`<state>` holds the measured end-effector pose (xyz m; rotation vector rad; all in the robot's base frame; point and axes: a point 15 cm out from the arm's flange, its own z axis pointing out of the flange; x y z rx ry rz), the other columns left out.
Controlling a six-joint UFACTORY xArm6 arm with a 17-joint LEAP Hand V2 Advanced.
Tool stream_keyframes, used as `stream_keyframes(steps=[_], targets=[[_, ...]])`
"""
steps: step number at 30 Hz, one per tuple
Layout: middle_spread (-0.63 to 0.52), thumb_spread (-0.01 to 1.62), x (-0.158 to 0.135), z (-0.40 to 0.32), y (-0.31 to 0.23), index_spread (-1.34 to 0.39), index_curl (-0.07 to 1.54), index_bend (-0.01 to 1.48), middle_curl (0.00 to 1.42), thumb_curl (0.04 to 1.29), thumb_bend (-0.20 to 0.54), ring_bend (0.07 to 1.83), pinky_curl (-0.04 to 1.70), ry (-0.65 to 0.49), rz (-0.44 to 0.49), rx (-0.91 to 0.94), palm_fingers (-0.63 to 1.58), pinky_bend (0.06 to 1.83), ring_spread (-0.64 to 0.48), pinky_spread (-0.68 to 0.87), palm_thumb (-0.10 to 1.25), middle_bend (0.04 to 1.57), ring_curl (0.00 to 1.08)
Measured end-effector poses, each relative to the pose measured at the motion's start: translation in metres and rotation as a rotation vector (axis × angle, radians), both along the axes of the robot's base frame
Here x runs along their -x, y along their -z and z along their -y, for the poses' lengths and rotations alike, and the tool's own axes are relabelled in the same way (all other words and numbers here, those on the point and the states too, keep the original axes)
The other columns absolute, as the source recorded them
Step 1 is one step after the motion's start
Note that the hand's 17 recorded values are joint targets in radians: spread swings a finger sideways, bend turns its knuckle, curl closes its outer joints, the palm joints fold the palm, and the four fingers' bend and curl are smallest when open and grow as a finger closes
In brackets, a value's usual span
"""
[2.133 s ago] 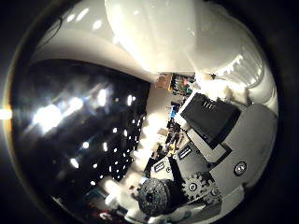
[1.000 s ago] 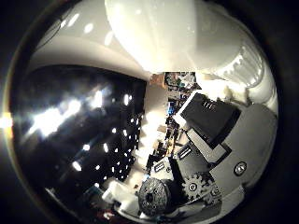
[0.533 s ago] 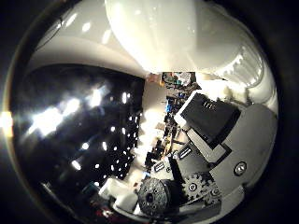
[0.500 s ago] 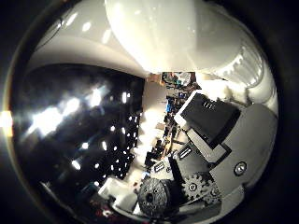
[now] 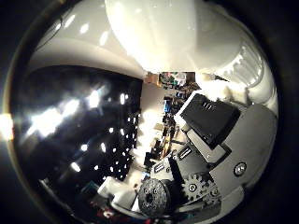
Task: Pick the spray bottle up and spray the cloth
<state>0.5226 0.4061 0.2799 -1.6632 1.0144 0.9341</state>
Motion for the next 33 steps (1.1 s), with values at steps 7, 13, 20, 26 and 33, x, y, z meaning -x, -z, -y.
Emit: stream_keyframes(steps=[7, 13, 20, 26, 33], targets=[[-0.16, 0.56, 0.011, 0.012, 0.017, -0.34, 0.88, 0.54, 0.61, 0.83, -0.034, 1.23, 1.04, -0.044, 0.018, 0.061, 0.63, 0.97, -0.21, -0.38, 0.90, 0.96, 0.61], [-0.10, 0.90, 0.023, 0.016, 0.023, -0.46, 0.71, 0.42, 0.49, 0.71, -0.025, 0.93, 0.90, -0.105, 0.023, 0.089, 0.04, 0.68, -0.15, -0.18, 0.85, 0.62, 0.49], [0.02, 1.02, 0.029, 0.027, 0.024, -0.47, 0.45, 0.18, 0.34, 0.56, -0.032, 0.45, 0.63, -0.150, 0.069, 0.156, -0.07, 0.42, 0.04, 0.30, 0.76, 0.27, 0.29], [0.02, 1.02, 0.030, 0.035, 0.017, -0.45, 0.35, 0.17, 0.32, 0.48, -0.025, 0.33, 0.49, -0.159, 0.098, 0.179, 0.01, 0.35, 0.09, 0.37, 0.75, 0.19, 0.25], [0.02, 1.02, 0.023, 0.068, -0.001, -0.44, 0.33, 0.18, 0.28, 0.45, -0.024, 0.28, 0.41, -0.153, 0.125, 0.199, 0.03, 0.37, 0.11, 0.36, 0.76, 0.17, 0.25]])
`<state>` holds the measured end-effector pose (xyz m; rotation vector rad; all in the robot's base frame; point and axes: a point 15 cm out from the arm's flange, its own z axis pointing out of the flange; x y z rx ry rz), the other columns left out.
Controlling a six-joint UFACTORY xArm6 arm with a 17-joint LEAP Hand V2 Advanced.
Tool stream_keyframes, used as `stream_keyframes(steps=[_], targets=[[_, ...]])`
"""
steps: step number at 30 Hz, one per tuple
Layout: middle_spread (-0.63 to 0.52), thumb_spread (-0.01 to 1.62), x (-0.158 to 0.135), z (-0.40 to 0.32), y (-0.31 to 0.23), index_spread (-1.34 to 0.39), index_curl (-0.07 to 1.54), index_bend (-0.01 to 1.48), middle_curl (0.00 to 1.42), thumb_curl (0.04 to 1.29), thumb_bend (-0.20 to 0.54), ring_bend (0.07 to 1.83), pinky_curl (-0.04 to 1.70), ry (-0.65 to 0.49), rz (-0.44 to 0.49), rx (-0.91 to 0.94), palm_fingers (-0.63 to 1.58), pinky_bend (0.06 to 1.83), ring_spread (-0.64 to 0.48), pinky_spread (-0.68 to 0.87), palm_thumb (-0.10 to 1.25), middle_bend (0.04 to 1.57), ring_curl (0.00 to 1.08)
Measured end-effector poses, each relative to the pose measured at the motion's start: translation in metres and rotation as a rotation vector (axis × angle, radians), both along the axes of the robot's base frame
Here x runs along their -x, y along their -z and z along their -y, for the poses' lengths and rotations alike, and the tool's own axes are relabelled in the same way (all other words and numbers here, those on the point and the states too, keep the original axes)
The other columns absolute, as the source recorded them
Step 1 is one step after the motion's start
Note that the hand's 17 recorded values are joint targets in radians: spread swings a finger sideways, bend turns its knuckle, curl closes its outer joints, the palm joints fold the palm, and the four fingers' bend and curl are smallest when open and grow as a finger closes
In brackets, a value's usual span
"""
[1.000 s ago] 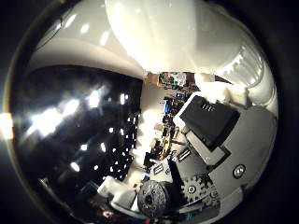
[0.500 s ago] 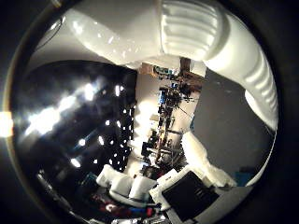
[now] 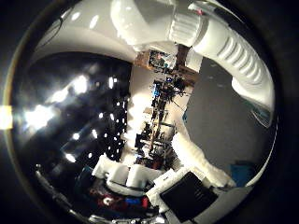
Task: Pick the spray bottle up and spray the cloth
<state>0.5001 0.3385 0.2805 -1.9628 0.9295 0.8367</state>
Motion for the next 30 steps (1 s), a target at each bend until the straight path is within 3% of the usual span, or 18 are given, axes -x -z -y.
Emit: stream_keyframes(steps=[24, 30], targets=[[0.03, 1.04, 0.012, 0.173, -0.112, -0.43, 0.34, 0.21, 0.25, 0.39, -0.023, 0.22, 0.33, 0.111, 0.126, 0.052, 0.06, 0.37, 0.11, 0.35, 0.75, 0.16, 0.26], [0.02, 1.05, 0.027, 0.218, -0.114, -0.43, 0.36, 0.21, 0.24, 0.38, -0.023, 0.20, 0.32, 0.120, 0.087, 0.075, 0.07, 0.36, 0.11, 0.35, 0.74, 0.16, 0.26]])
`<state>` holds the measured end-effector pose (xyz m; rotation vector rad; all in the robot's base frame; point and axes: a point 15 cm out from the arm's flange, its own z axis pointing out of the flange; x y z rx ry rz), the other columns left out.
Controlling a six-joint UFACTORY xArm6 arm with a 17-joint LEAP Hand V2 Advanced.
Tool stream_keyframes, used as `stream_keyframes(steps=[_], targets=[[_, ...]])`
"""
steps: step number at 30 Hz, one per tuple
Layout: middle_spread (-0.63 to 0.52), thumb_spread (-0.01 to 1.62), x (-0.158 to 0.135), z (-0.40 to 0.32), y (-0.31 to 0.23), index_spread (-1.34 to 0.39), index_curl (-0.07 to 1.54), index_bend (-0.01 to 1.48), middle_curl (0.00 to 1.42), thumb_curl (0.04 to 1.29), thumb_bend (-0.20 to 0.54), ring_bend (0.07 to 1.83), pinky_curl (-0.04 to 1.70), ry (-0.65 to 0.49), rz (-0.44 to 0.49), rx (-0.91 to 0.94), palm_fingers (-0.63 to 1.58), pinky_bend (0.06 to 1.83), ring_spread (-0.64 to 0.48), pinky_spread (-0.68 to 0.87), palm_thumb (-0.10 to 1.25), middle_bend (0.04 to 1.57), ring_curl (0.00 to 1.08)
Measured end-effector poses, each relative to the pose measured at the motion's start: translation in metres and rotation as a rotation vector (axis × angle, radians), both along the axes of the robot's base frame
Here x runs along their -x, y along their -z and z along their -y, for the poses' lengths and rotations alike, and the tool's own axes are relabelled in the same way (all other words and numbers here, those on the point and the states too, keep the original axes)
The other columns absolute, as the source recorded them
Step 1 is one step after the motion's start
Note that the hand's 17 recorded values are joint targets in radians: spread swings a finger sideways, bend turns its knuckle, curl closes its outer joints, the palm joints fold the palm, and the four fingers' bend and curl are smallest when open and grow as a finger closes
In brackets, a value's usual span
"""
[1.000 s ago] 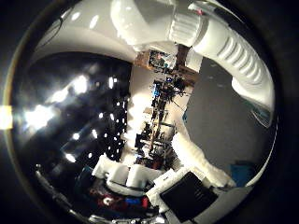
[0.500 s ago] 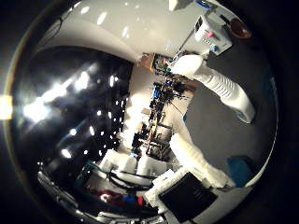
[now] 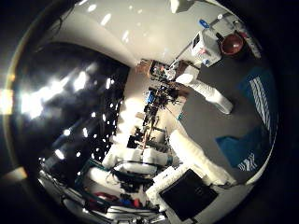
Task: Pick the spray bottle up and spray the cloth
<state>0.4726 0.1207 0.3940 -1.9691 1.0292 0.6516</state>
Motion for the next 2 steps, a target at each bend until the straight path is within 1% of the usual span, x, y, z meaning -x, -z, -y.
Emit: stream_keyframes(steps=[2], targets=[[0.02, 1.05, 0.0014, 0.0167, 0.0055, -0.43, 0.36, 0.21, 0.23, 0.38, -0.022, 0.20, 0.32, 0.014, -0.009, 0.029, 0.07, 0.35, 0.12, 0.35, 0.74, 0.16, 0.26]])
